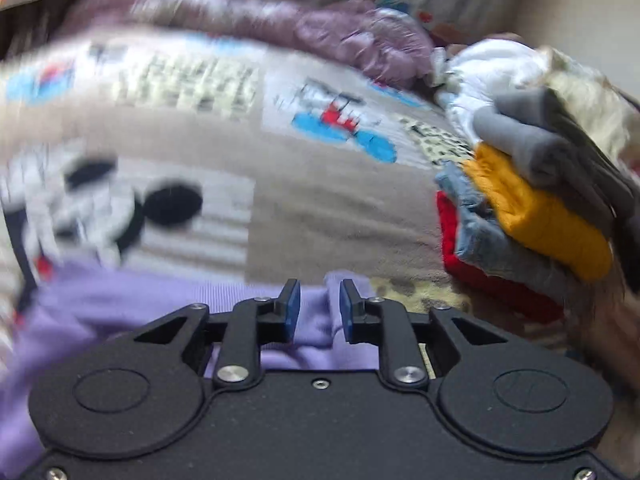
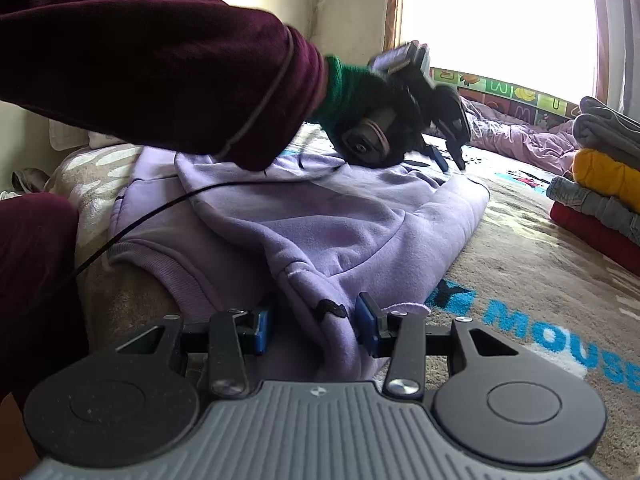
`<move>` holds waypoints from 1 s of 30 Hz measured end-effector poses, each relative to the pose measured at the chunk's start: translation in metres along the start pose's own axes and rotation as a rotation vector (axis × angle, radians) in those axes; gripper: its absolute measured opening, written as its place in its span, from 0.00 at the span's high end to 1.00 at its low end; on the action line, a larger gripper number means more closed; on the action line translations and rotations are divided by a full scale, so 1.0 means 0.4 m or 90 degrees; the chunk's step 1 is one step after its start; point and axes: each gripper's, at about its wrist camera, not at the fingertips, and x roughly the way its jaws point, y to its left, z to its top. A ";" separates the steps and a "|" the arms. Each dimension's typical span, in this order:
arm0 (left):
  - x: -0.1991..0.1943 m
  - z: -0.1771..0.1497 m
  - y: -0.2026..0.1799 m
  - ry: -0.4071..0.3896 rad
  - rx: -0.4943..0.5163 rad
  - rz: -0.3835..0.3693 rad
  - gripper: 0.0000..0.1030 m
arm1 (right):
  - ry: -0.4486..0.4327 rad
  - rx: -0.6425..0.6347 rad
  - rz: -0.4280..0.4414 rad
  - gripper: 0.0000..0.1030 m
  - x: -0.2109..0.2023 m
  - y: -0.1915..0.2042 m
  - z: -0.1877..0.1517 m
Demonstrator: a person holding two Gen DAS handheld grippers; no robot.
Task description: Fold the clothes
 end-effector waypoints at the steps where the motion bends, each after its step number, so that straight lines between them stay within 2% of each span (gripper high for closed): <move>1: -0.008 0.002 -0.017 -0.003 0.023 -0.008 0.83 | 0.000 0.000 -0.001 0.57 0.000 0.001 0.000; 5: 0.011 -0.014 -0.084 0.021 0.109 -0.029 0.82 | 0.001 -0.001 -0.005 0.57 0.001 0.004 0.001; 8: 0.080 -0.048 -0.093 0.061 0.129 -0.007 0.83 | 0.001 -0.001 -0.004 0.57 0.002 0.002 0.000; 10: 0.135 -0.080 -0.084 0.089 0.147 0.010 0.78 | 0.002 -0.001 -0.002 0.57 0.002 0.000 0.000; 13: 0.153 -0.081 -0.080 0.079 0.139 0.010 0.76 | 0.004 0.000 0.002 0.57 0.003 -0.004 0.002; 16: 0.147 -0.071 -0.113 0.083 0.179 0.033 0.76 | 0.006 0.001 0.008 0.57 0.005 -0.005 0.002; 20: 0.037 -0.065 -0.136 0.033 0.186 0.017 0.76 | 0.006 -0.008 0.006 0.57 0.007 0.003 0.004; 23: -0.073 -0.103 -0.143 0.020 0.181 -0.008 0.76 | 0.005 -0.014 0.000 0.56 0.007 0.010 0.005; 27: -0.206 -0.201 -0.167 0.045 0.183 -0.068 0.76 | 0.005 -0.018 -0.010 0.55 0.007 0.018 0.011; 30: -0.250 -0.287 -0.188 0.072 0.190 -0.080 0.76 | 0.003 -0.021 -0.018 0.54 0.008 0.028 0.014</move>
